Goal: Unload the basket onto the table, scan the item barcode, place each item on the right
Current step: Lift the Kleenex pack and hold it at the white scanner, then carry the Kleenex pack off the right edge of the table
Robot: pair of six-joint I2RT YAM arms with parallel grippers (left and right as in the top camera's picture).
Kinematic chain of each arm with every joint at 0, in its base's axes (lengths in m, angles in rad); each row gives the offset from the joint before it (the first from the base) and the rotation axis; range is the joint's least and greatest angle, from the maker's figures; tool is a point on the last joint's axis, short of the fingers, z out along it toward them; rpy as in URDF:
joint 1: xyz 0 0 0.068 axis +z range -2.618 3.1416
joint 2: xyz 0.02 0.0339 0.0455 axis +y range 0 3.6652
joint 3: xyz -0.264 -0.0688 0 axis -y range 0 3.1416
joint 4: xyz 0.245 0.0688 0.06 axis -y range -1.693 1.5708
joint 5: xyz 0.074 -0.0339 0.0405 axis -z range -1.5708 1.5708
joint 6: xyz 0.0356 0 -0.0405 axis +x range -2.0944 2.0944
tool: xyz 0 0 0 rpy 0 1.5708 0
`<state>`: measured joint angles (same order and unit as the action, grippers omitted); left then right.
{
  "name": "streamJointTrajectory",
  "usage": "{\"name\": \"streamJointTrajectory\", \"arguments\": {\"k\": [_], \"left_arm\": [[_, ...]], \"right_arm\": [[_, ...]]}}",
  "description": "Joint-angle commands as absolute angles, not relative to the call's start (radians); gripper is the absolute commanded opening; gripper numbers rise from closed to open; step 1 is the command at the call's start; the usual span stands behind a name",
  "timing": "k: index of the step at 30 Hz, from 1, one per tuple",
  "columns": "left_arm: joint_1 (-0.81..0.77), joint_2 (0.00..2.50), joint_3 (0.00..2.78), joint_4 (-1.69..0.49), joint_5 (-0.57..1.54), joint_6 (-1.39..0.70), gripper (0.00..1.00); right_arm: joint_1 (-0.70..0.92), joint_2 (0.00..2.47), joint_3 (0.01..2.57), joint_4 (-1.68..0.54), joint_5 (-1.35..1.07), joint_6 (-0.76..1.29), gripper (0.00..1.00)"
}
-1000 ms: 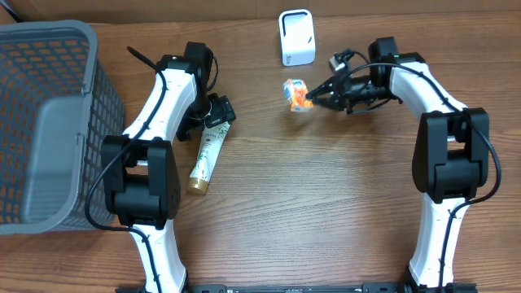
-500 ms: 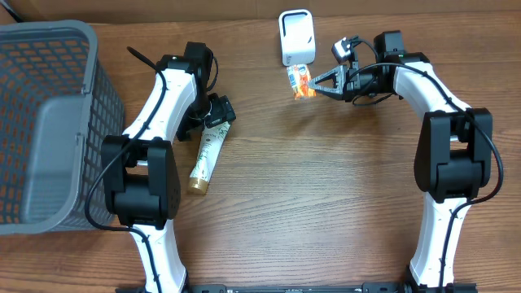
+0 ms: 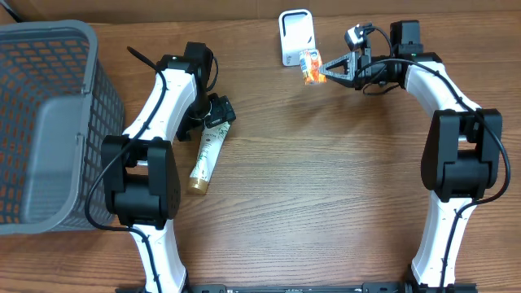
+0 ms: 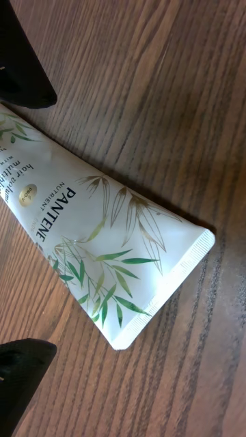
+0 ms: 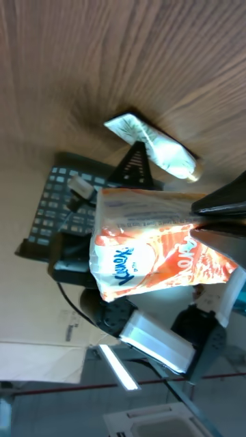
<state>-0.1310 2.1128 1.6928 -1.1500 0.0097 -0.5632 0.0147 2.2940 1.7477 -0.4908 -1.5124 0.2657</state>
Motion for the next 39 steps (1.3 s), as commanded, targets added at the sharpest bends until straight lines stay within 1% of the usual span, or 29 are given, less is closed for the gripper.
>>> {"name": "streamJointTrajectory", "arguments": {"k": [1,3,7,11,14,18,21,23,27,30,35,39], "left_arm": [[-0.139,2.112,1.682,-1.146,-0.007,-0.565,1.00],[-0.139,2.112,1.682,-1.146,-0.007,-0.565,1.00],[-0.139,2.112,1.682,-1.146,-0.007,-0.564,1.00],[-0.139,2.112,1.682,-1.146,-0.007,-0.565,1.00],[-0.139,2.112,1.682,-1.146,-0.007,-0.565,1.00],[-0.139,2.112,1.682,-1.146,-0.007,-0.565,1.00],[-0.139,2.112,1.682,-1.146,-0.008,-0.565,1.00],[-0.139,2.112,1.682,-1.146,-0.007,-0.565,1.00],[-0.139,2.112,1.682,-1.146,-0.008,-0.564,1.00],[-0.139,2.112,1.682,-1.146,-0.007,-0.565,1.00],[-0.139,2.112,1.682,-1.146,-0.008,-0.565,1.00],[-0.139,2.112,1.682,-1.146,-0.007,-0.564,1.00]], "right_arm": [[0.013,2.299,1.775,-0.437,-1.398,0.459,0.04],[0.015,2.293,1.776,-0.419,-1.322,0.488,0.04],[0.028,2.263,1.777,-0.434,-1.080,0.498,0.04],[0.059,2.246,1.820,-0.566,-0.791,0.493,0.04],[0.102,2.245,1.895,-0.703,-0.516,0.430,0.04],[0.200,2.245,2.018,-0.858,-0.066,0.303,0.04],[0.277,2.245,2.089,-0.892,0.215,0.214,0.04],[0.325,2.245,2.110,-0.860,0.365,0.136,0.04],[0.403,2.251,2.109,-0.719,0.517,-0.094,0.04],[0.434,2.256,2.103,-0.599,0.620,-0.207,0.04],[0.443,2.270,2.099,-0.427,0.635,-0.460,0.04],[0.443,2.293,2.099,-0.359,0.620,-0.559,0.04]]}}
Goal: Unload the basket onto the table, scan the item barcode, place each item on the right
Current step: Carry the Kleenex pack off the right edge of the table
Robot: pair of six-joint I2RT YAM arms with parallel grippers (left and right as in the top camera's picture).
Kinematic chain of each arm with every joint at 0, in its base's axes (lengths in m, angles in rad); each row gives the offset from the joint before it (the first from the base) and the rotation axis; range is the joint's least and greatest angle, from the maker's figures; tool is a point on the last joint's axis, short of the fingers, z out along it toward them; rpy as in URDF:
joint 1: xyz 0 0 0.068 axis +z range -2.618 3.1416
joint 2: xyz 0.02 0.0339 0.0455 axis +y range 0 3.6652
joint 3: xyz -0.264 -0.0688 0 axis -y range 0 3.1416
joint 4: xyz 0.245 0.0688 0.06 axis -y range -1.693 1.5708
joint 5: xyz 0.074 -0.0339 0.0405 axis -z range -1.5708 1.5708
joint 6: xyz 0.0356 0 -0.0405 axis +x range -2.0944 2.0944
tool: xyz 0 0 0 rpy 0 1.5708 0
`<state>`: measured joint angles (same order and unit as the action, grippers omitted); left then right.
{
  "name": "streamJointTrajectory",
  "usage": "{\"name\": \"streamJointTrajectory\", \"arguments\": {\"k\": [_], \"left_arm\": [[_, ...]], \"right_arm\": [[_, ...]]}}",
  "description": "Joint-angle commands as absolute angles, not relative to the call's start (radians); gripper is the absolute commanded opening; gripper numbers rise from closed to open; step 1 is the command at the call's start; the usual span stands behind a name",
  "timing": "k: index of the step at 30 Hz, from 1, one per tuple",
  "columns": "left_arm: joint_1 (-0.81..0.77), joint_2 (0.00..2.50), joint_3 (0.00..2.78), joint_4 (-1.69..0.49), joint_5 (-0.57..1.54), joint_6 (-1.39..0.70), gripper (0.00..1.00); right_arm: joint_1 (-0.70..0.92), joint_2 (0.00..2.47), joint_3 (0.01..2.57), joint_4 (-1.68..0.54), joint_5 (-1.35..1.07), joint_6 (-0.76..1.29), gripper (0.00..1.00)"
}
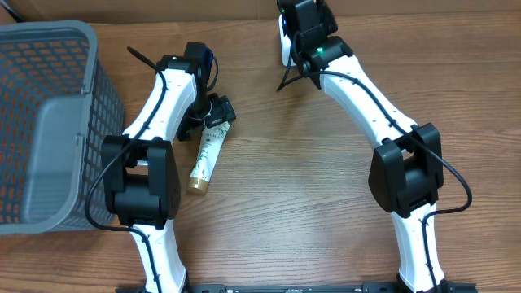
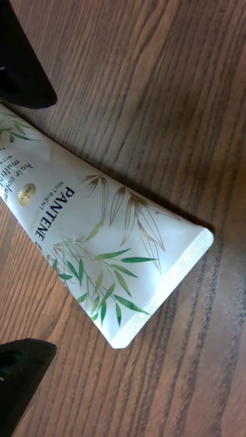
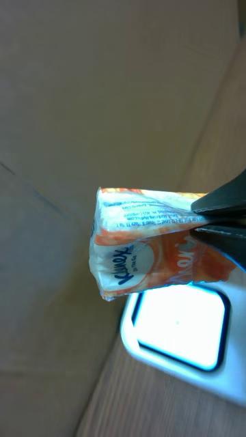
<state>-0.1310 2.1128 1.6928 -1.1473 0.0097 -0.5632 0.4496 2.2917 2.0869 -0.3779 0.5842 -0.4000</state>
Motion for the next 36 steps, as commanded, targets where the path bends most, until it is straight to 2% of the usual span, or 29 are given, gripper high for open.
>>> {"name": "streamJointTrajectory", "arguments": {"k": [1,10,17,30,36], "left_arm": [[-0.139,2.112,1.682,-1.146,-0.008,-0.565,1.00],[-0.139,2.112,1.682,-1.146,-0.007,-0.564,1.00],[-0.139,2.112,1.682,-1.146,-0.007,-0.565,1.00],[-0.138,2.112,1.682,-1.146,-0.007,-0.565,1.00],[-0.138,2.112,1.682,-1.146,-0.007,-0.564,1.00]], "right_arm": [[0.443,2.296,2.099,-0.359,0.610,-0.559,0.04],[0.444,2.304,2.094,-0.377,0.435,-0.547,0.04],[0.436,2.329,2.094,-0.421,0.438,-0.547,0.04],[0.389,2.317,2.095,-0.315,0.781,-0.543,0.04],[0.236,2.270,2.095,-0.415,0.942,-0.308,0.04]]}}
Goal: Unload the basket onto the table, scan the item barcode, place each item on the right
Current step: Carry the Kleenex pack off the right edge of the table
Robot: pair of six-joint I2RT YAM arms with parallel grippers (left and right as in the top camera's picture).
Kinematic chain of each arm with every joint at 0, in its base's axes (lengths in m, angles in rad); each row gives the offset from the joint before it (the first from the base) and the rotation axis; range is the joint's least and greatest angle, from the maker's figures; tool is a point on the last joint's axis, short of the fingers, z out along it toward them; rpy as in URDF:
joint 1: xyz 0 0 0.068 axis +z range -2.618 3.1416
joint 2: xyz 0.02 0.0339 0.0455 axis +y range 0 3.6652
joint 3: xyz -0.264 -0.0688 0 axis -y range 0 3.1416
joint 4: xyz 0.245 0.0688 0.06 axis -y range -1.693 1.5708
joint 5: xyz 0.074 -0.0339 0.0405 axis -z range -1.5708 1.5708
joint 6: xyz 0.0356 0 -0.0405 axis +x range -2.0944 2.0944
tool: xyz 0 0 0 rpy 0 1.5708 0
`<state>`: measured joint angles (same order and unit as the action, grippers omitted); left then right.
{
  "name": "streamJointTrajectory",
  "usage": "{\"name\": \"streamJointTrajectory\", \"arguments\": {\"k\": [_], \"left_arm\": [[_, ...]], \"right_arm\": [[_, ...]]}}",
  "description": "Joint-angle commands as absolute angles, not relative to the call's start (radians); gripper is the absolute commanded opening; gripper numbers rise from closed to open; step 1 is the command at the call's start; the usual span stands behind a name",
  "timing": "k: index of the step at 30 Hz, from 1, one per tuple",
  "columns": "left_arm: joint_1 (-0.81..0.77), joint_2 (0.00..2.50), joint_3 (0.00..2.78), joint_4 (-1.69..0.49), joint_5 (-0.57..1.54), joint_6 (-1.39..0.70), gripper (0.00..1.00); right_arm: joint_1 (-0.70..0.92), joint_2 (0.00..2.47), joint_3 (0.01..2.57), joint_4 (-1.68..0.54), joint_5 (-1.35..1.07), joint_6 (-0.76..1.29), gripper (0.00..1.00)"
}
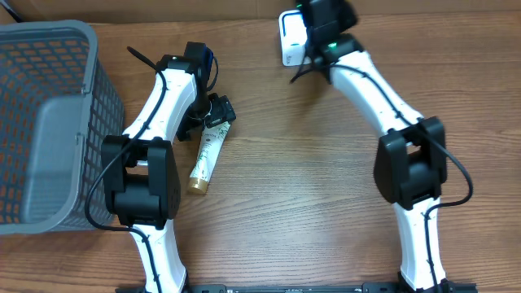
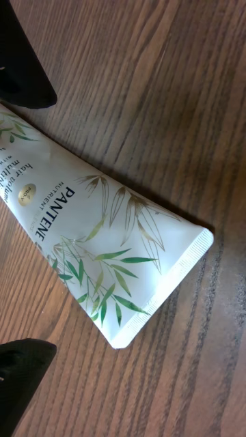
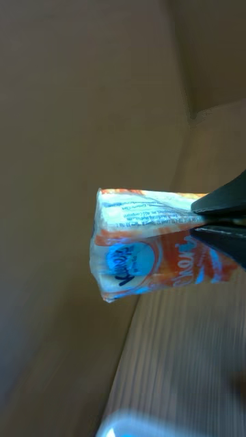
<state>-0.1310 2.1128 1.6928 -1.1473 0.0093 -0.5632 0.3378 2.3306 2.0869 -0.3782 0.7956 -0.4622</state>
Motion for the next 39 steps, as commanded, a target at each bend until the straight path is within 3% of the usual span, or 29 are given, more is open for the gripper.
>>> {"name": "streamJointTrajectory", "arguments": {"k": [1,7,12,23,32,34,35,37,39], "left_arm": [[-0.138,2.112,1.682,-1.146,-0.007,-0.564,1.00],[-0.138,2.112,1.682,-1.146,-0.007,-0.565,1.00],[-0.138,2.112,1.682,-1.146,-0.008,-0.564,1.00],[-0.134,2.112,1.682,-1.146,-0.008,-0.564,1.00],[-0.138,2.112,1.682,-1.146,-0.007,-0.565,1.00],[-0.138,2.112,1.682,-1.146,-0.007,-0.565,1.00],[-0.138,2.112,1.682,-1.146,-0.007,-0.564,1.00],[-0.138,2.112,1.682,-1.146,-0.007,-0.565,1.00],[-0.136,2.112,1.682,-1.146,-0.008,-0.564,1.00]], "right_arm": [[0.203,2.265,2.095,-0.461,0.954,-0.253,0.04],[-0.022,2.251,2.095,-0.827,0.886,0.139,0.04],[-0.242,2.251,2.095,-1.030,0.651,0.393,0.04],[-0.596,2.252,2.095,-1.135,0.098,0.442,0.04],[-0.662,2.252,2.094,-1.177,0.057,0.442,0.04],[-0.661,2.252,2.094,-1.188,0.057,0.442,0.13],[-0.661,2.252,2.094,-1.192,0.057,0.442,0.22],[-0.661,2.252,2.094,-1.200,0.057,0.442,0.66],[-0.661,2.252,2.094,-1.203,0.054,0.442,0.84]]}}
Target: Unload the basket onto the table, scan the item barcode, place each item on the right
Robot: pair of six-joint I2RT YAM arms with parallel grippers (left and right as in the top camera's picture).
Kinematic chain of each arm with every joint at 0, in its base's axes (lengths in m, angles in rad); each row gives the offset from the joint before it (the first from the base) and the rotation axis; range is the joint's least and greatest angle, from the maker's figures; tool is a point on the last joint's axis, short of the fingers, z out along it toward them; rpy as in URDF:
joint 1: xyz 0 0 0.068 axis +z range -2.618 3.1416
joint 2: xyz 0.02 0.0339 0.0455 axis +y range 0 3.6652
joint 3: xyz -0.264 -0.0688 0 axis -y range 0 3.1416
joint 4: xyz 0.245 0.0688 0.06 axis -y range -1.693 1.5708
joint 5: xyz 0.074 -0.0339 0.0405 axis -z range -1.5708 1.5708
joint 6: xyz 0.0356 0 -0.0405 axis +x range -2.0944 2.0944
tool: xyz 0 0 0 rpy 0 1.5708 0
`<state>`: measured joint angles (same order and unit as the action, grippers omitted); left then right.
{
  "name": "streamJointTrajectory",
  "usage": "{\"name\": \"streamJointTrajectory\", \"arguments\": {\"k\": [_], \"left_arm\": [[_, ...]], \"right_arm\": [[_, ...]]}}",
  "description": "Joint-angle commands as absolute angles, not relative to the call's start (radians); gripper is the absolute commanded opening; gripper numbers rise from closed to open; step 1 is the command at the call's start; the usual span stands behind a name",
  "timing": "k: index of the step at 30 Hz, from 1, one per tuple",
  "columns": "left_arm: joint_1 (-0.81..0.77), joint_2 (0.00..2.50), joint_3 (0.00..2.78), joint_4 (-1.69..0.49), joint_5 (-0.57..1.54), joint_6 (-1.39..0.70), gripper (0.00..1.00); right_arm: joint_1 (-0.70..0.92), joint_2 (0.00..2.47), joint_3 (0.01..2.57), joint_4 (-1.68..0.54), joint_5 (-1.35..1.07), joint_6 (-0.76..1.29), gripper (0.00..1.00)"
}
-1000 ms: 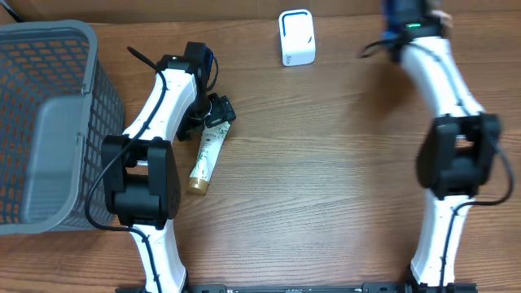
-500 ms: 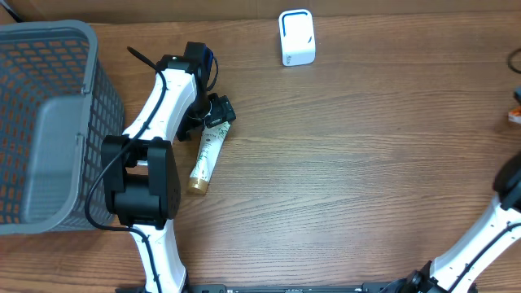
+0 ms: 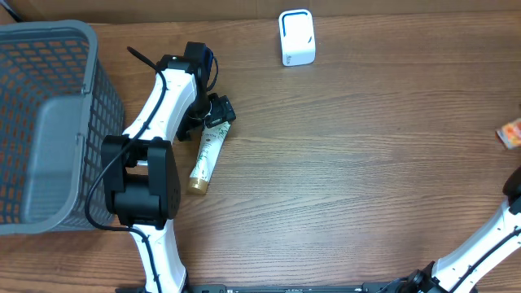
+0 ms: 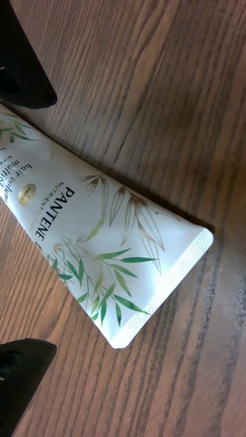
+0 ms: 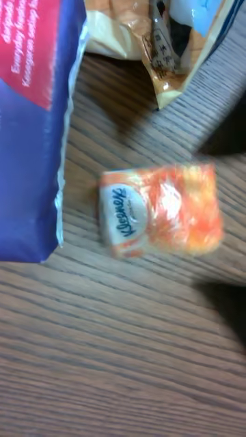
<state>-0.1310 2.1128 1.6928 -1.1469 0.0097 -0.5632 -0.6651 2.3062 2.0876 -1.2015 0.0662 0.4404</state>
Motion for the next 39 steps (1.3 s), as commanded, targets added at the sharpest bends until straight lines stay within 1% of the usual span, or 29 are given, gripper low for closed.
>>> {"name": "streamJointTrajectory", "arguments": {"k": [1,3,4,6,10,13,18,36,39], "left_arm": [[-0.136,2.112,1.682,-1.145,-0.008,-0.564,1.00],[-0.136,2.112,1.682,-1.145,-0.008,-0.564,1.00],[-0.136,2.112,1.682,-1.144,-0.008,-0.564,1.00],[-0.138,2.112,1.682,-1.144,-0.008,-0.564,1.00],[-0.139,2.112,1.682,-1.143,-0.008,-0.565,1.00],[-0.139,2.112,1.682,-1.143,-0.008,-0.564,1.00],[-0.138,2.112,1.682,-1.143,-0.008,-0.565,1.00],[-0.138,2.112,1.682,-1.143,-0.007,-0.565,1.00],[-0.138,2.112,1.682,-1.093,-0.007,-0.569,1.00]], "right_arm": [[-0.661,2.252,2.094,-1.203,0.046,0.442,0.89],[-0.661,2.252,2.094,-1.202,0.007,0.442,0.98],[-0.661,2.252,2.094,-1.201,-0.026,0.442,1.00],[-0.661,2.252,2.094,-1.193,-0.127,0.432,1.00],[-0.647,2.252,2.094,-1.177,-0.439,0.301,1.00],[-0.613,2.252,2.094,-1.180,-0.554,0.280,1.00],[-0.516,2.252,2.094,-1.195,-0.563,0.280,1.00],[-0.041,2.252,2.094,-1.243,-0.572,0.291,1.00],[0.031,2.252,2.094,-1.243,-0.579,0.291,1.00]]}}
